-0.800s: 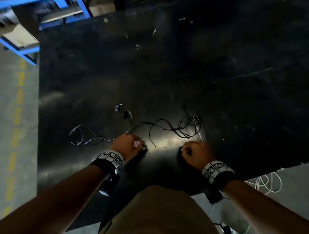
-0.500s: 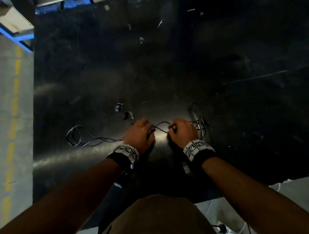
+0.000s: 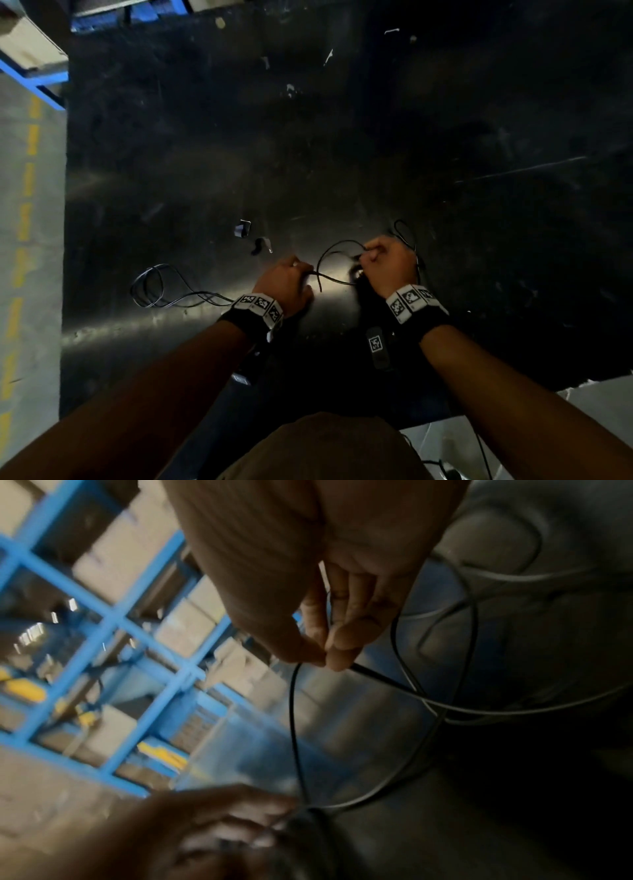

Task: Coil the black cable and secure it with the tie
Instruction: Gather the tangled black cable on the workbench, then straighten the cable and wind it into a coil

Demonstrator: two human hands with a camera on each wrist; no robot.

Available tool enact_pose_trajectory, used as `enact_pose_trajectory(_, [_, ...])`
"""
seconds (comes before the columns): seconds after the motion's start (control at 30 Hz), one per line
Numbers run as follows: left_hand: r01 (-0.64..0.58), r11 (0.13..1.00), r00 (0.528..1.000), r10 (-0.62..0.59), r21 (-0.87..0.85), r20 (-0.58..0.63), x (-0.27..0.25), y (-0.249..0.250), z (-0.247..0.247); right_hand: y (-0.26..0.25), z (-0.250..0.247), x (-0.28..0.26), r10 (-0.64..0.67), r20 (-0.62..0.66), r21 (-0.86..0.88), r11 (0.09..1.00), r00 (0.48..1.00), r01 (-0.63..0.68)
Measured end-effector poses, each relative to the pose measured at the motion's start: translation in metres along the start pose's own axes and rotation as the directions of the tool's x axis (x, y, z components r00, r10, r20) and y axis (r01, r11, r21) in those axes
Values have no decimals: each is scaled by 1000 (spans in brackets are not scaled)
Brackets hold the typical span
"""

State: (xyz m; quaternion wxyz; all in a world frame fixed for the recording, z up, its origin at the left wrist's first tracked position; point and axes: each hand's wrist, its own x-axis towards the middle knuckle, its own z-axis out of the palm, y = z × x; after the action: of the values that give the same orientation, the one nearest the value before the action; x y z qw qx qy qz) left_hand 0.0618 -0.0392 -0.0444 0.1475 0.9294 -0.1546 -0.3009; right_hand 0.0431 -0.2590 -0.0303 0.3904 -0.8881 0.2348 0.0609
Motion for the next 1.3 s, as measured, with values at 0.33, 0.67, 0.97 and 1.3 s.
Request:
enact_pose_trajectory(0.33, [-264,879,940,141,-398,-311,-30,38,-47,-17,-56,-41,-193,-158,315,920,968,235])
enact_pose_trajectory(0.67, [-367,497,925,286,-787,-250,-91,85,-109,-52,-93,-44,-239,-248,439,836,939,329])
enact_pose_trajectory(0.97, [-226,-193,935,233,-955,-269,-142,100,-177,-96,-92,-63,-450,18,677,663,893,321])
enact_pose_trajectory(1.3, [-475,-408,804,157,-779,-573,-169,38,-255,-97,-104,-81,-552,70,608,684,831,403])
